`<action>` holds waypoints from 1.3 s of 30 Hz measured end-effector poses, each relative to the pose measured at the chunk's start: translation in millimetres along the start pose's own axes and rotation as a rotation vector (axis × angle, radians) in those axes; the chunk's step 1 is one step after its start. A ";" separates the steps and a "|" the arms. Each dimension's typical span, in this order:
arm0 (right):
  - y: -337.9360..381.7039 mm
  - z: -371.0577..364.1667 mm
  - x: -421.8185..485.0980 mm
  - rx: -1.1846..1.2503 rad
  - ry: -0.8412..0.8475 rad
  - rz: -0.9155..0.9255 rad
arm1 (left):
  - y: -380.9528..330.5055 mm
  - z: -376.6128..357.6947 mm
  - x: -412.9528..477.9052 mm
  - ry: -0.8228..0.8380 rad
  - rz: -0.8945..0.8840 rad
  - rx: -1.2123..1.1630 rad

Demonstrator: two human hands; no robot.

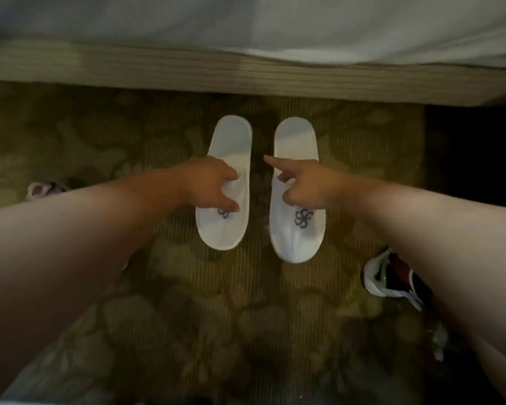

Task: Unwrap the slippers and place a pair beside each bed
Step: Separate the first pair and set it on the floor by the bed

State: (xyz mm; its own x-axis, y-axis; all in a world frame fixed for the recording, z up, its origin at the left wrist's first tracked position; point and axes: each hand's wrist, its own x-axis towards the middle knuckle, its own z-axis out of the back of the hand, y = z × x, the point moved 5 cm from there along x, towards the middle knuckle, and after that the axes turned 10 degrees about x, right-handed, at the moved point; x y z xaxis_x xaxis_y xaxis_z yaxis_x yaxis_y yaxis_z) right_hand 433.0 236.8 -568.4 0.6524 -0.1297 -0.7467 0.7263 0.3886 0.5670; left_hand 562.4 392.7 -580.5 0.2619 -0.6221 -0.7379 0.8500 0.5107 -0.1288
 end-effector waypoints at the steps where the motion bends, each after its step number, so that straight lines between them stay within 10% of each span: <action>1: -5.7 -3.0 12.9 0.000 0.019 -0.006 | 3.0 -3.1 11.7 -0.005 -0.008 0.007; 31: -69.2 3.1 179.4 0.155 -0.053 -0.050 | 65.8 -39.7 127.2 -0.068 0.055 -0.049; 39: -5.2 45.4 197.2 -0.192 -0.063 -0.008 | 60.9 -101.0 83.3 -0.553 0.718 -1.529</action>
State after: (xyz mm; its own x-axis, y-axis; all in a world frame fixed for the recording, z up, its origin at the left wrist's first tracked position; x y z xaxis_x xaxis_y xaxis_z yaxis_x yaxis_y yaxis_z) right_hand 567.8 167.8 -702.9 0.6632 -0.1882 -0.7244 0.6809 0.5536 0.4795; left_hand 589.9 431.9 -716.7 0.7378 0.0074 -0.6749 -0.5485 0.5894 -0.5931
